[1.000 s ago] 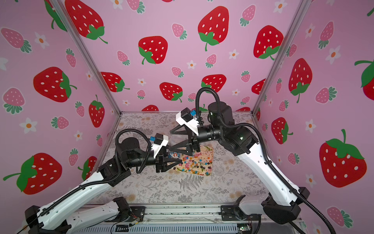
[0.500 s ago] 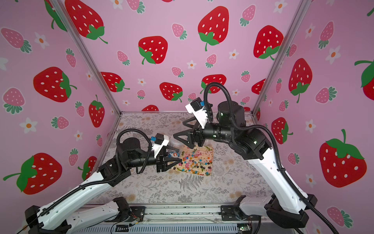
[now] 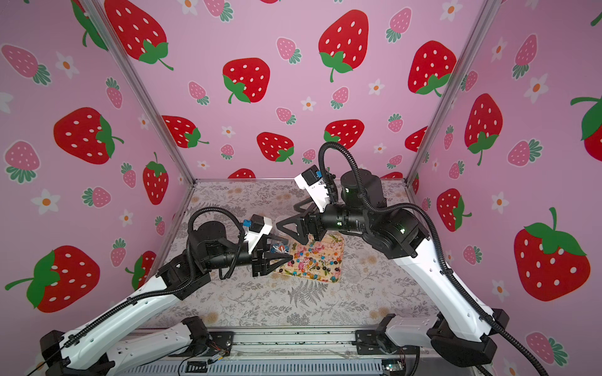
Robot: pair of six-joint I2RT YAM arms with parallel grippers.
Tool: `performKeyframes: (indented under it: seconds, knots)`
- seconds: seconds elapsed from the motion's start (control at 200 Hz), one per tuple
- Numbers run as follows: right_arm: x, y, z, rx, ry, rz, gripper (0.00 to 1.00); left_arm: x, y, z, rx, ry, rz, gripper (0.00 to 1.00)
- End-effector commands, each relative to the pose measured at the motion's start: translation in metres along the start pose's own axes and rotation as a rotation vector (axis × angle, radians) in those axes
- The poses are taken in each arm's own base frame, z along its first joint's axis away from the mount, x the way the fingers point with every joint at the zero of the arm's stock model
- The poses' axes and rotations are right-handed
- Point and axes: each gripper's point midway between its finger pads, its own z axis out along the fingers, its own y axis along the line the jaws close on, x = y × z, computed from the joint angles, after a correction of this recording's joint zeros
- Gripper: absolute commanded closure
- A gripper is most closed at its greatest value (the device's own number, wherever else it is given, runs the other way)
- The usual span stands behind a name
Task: Pour the candies out of the jar
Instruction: Unscrew the lid from the jar.
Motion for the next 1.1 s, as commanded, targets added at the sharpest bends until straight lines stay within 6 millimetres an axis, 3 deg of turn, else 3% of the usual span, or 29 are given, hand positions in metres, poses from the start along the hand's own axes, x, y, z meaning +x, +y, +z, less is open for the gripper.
performKeyframes:
  seconds: [0.0,0.285,0.775,1.096]
  knots:
    - [0.003,0.003,0.007,-0.028,0.01,0.018,0.1,-0.006,-0.001,-0.003,-0.002,-0.021,0.028,0.48]
    - [0.011,0.0,0.015,-0.031,0.045,0.032,0.11,-0.008,-0.002,-0.004,0.002,-0.024,0.033,0.48]
    - [0.014,0.008,0.016,-0.048,0.061,-0.006,0.36,-0.008,-0.005,-0.008,0.003,-0.027,0.029,0.48]
    - [-0.006,0.029,0.001,-0.153,-0.011,-0.28,0.44,-0.007,-0.013,-0.006,0.05,-0.014,0.003,0.48]
